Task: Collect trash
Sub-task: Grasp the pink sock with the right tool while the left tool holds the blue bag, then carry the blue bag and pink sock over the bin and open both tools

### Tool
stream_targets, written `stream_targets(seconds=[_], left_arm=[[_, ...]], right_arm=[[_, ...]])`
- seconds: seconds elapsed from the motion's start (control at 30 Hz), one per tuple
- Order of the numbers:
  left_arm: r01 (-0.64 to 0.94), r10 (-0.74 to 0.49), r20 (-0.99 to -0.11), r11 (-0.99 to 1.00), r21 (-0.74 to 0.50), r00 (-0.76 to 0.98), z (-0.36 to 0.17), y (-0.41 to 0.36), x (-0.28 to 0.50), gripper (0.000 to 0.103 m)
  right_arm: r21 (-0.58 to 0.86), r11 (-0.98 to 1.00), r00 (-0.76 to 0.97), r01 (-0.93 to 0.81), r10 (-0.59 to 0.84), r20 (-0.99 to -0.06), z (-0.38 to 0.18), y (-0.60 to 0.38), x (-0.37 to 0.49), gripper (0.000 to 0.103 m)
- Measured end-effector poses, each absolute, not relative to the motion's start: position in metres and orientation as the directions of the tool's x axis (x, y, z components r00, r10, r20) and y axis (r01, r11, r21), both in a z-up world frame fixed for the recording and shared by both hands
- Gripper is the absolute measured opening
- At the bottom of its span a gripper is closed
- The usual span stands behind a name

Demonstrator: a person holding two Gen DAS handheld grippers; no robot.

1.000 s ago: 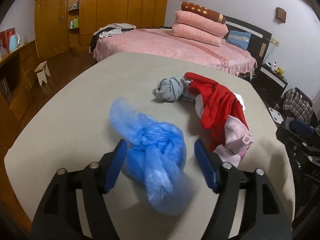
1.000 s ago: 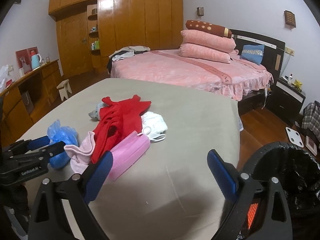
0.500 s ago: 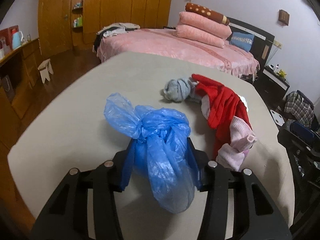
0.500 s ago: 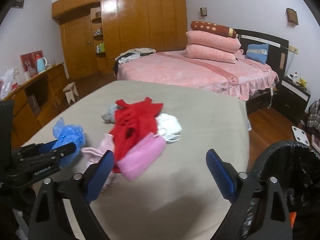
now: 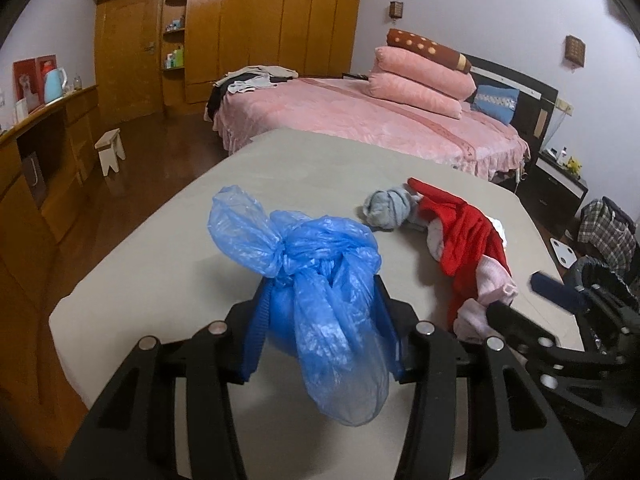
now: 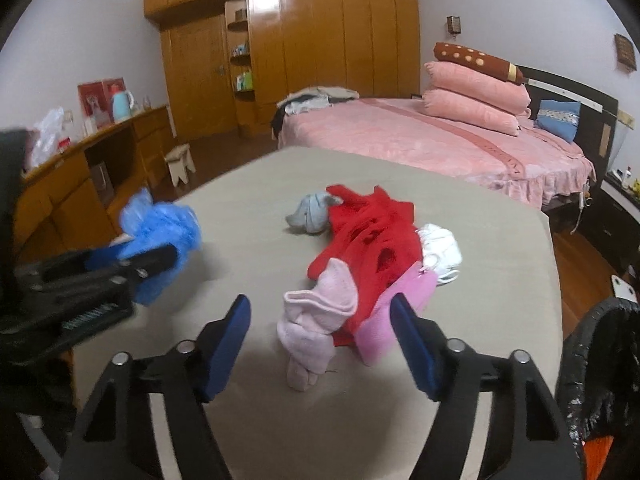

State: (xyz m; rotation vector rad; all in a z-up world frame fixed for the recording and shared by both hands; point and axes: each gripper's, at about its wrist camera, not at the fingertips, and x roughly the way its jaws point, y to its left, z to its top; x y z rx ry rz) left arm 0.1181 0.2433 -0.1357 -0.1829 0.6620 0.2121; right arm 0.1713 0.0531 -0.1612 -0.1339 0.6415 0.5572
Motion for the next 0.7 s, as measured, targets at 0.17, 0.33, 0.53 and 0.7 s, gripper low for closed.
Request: stream_targets(seconds=[0.17,0.33,0.53,0.7], left_arm=[[-0.265,0.146,-0.617,0.958,-0.106,0.773,-0.132,0.249,0.114,0.046],[-0.261,0.15,-0.608,0.96,-0.098,0.78,-0.128,0.244,0.113,0.047],[-0.242,0.137,-0.591,0.965,-0.103,0.795,-0.119,0.229,0.111,0.047],[-0.2,0.105,-0.572,0.974,-0.105,0.814,-0.107,0.207,0.116,0.047]], right_arm=[[0.05,0.826,0.618,-0.561,0.458,-0.639,-0.172,0.064,0.172,0.027],[0.067,0.825,0.632,-0.561,0.479,-0.61,-0.158,0.055,0.165,0.017],[0.104,0.828,0.659,-0.552,0.509,-0.553,-0.125,0.027,0.161,0.017],[0.099,0.843,0.705,-0.528,0.501,-0.503,-0.1,-0.002,0.157,0.017]])
